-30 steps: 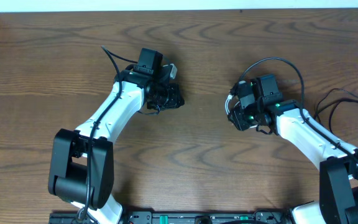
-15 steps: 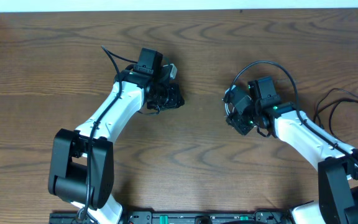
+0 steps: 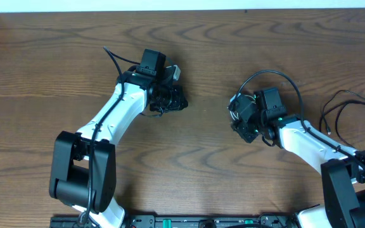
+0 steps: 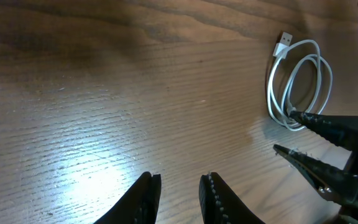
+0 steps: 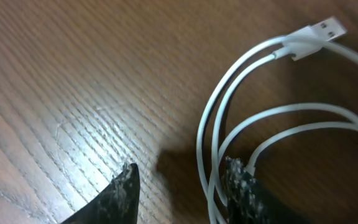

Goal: Untangle cables

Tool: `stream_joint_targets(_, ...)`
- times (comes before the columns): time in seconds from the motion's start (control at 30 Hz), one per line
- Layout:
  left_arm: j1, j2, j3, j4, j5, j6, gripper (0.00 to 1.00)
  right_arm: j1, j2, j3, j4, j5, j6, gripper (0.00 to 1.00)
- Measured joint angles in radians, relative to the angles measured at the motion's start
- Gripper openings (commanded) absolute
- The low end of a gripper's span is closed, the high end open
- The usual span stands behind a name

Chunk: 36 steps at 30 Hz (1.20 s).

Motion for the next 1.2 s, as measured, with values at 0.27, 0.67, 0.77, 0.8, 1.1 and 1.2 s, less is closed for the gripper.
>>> stream_joint_targets(0.27,0.0,0.0,0.0,0.0,0.0,0.0,0.27,0.0,0.0,-0.021,0.082,0.03,-0.001,0.4)
stream_joint_targets(0.67,0.0,0.0,0.0,0.0,0.0,0.0,0.27,0.0,0.001,0.116,-0.146,0.045,0.049,0.58)
stream_joint_targets(0.77,0.0,0.0,0.0,-0.001,0.0,0.0,0.27,0.0,0.004,0.235,-0.219,0.046,0.071,0.59)
stream_joint_targets(0.8,0.0,0.0,0.0,-0.001,0.0,0.0,0.27,0.0,0.004,0.285,-0.236,0.047,0.076,0.59)
stream_joint_targets(1.1,0.0,0.0,0.0,-0.001,0.0,0.0,0.27,0.0,0.122,0.454,-0.437,0.047,0.085,0.41)
stream_joint_targets(1.2,0.0,0.0,0.0,-0.001,0.0,0.0,0.27,0.002,0.204,0.449,-0.463,0.048,0.095,0.3)
